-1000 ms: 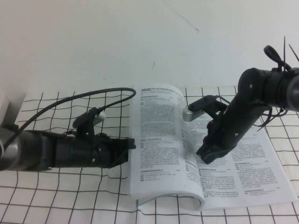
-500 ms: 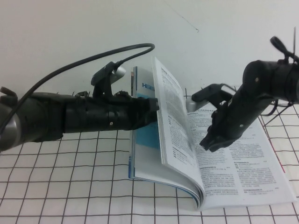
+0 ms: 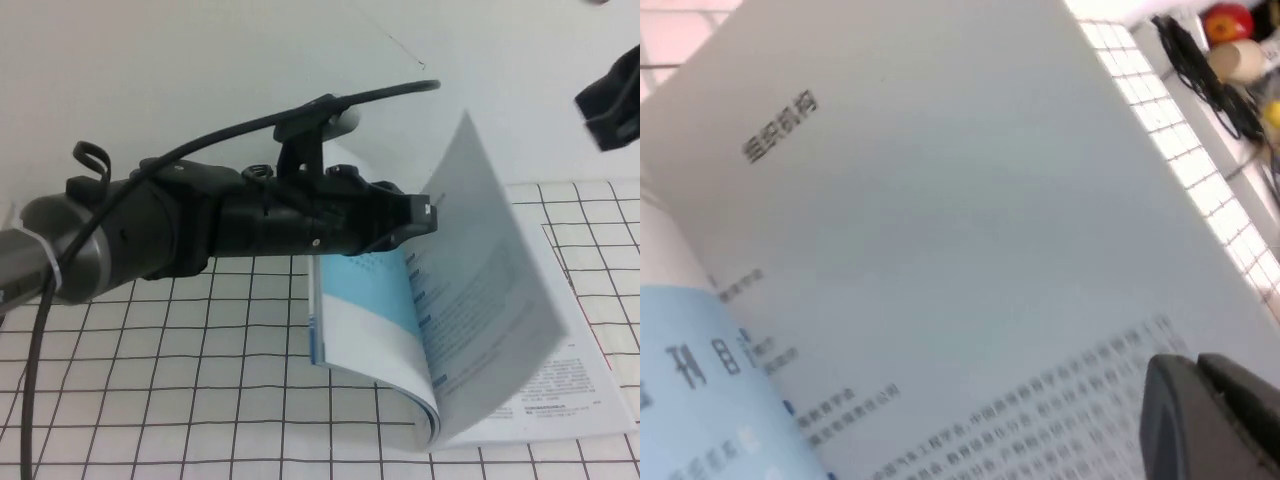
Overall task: Close book
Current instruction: 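Close the open booklet and leave it lying on the table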
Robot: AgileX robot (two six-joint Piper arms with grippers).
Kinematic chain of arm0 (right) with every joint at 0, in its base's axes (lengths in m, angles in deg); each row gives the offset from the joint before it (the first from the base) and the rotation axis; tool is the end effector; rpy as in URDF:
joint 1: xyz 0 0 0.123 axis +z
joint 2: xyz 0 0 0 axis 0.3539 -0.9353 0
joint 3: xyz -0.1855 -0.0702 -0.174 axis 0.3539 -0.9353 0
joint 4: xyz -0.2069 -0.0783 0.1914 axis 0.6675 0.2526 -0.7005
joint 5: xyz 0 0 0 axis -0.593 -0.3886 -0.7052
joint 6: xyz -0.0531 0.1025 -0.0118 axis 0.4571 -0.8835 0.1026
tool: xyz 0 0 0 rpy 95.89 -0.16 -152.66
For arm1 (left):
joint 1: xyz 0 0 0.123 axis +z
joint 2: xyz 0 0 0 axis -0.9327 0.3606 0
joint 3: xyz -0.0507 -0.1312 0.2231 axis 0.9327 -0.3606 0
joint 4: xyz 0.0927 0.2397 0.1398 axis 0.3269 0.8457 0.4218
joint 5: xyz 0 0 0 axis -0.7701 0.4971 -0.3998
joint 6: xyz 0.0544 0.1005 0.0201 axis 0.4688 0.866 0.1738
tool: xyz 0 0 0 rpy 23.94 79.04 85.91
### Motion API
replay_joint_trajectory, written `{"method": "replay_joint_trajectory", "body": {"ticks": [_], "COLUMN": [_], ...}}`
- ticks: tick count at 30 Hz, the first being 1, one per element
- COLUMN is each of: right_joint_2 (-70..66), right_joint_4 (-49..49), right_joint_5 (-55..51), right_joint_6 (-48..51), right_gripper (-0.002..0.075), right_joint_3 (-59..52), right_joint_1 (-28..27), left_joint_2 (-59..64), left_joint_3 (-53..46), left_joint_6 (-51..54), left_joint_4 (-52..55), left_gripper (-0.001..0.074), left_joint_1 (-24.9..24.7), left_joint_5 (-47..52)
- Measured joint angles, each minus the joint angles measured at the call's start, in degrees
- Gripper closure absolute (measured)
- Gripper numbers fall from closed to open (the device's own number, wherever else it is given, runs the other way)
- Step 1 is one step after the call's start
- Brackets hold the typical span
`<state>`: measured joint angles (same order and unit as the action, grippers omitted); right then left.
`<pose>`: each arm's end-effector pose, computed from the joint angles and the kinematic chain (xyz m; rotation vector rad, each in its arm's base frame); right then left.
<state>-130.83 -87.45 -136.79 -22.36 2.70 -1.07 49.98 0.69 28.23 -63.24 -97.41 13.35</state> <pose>0.3490 0.1346 0.3686 -0.7724 2.1290 0.1059 0.3637 -0.2636 0.2285 0.2857 2.1305 -1.1767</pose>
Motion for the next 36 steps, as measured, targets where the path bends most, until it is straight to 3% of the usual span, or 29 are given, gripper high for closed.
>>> {"method": "replay_joint_trajectory", "body": {"ticks": [11,17,23,29,36], "right_joint_2": [18.0,25.7,40.6,58.6,68.9], "right_joint_4": [2.3,3.7,3.9,1.7,2.2], "right_joint_5": [-4.9,-6.0,-4.9,0.9,18.8], "right_joint_6": [0.0,0.0,0.0,0.0,0.7], "right_gripper": [0.0729,0.0729,0.0729,0.0729,0.0729], "right_joint_3": [-0.1,-3.0,-15.6,-34.9,-56.8], "right_joint_1": [0.0,0.0,0.0,0.0,0.0], "left_joint_2": [-7.6,-23.3,-41.4,-64.3,-92.2], "left_joint_3": [5.8,6.4,5.6,-7.4,-33.7], "left_joint_6": [-4.0,-18.1,-37.0,-53.7,-73.6], "left_joint_4": [7.8,32.8,61.2,79.4,94.7], "left_gripper": [0.0738,0.0738,0.0738,0.0738,0.0738], "left_joint_1": [-0.4,-0.4,-0.4,-0.4,-0.4], "left_joint_5": [7.8,14.6,21.5,20.4,8.9]}}
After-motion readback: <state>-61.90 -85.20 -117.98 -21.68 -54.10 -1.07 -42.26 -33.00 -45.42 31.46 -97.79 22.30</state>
